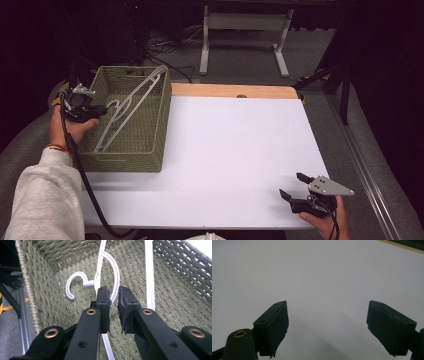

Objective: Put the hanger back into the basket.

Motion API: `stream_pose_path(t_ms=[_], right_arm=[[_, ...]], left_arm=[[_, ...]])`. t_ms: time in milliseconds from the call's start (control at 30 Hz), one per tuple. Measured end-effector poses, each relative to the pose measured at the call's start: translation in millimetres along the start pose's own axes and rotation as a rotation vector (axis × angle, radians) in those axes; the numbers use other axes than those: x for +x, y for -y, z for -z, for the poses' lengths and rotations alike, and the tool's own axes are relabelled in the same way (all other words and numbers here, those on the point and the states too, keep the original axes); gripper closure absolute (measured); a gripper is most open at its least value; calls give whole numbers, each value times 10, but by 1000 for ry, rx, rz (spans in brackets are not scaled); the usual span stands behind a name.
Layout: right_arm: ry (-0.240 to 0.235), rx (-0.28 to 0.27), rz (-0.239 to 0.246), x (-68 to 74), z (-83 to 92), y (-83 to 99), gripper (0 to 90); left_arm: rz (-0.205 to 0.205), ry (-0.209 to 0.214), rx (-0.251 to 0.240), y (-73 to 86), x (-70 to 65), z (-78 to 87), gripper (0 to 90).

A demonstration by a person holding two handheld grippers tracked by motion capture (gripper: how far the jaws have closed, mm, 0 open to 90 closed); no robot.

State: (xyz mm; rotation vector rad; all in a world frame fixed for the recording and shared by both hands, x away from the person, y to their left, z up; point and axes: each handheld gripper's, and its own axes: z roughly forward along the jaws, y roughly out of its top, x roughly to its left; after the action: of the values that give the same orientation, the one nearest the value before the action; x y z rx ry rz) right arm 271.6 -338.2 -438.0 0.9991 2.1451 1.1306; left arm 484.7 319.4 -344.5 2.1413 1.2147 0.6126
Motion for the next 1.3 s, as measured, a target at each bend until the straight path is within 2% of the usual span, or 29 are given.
stream_pose_path(t_ms=[100,333,600,800,933,967,1033,1100,1300], right_arm=[[1,2,5,4,-3,-1,183],[8,2,12,1,0,4,183],[7,4,13,2,-5,4,183],[8,5,12,-1,-6,6,183],[8,5,13,1,-4,3,183],[9,5,12,1,-4,4,183],[9,5,11,0,-5,3,183],[6,6,13,2,-8,4,183],[8,4,10,-4,-5,6,182]], left_arm=[[-10,1,-16,-15,-15,15,788],[-19,5,-59,-55,-98,56,695],[-32,32,-92,-90,-200,69,624],[-50,38,-125,-111,-283,92,543],[-51,46,-156,-120,-345,117,439],[-53,67,-178,-130,-383,139,426],[-53,72,-186,-139,-406,148,407],[-64,79,-195,-165,-475,163,351],[-101,126,-232,-229,-652,227,252]])
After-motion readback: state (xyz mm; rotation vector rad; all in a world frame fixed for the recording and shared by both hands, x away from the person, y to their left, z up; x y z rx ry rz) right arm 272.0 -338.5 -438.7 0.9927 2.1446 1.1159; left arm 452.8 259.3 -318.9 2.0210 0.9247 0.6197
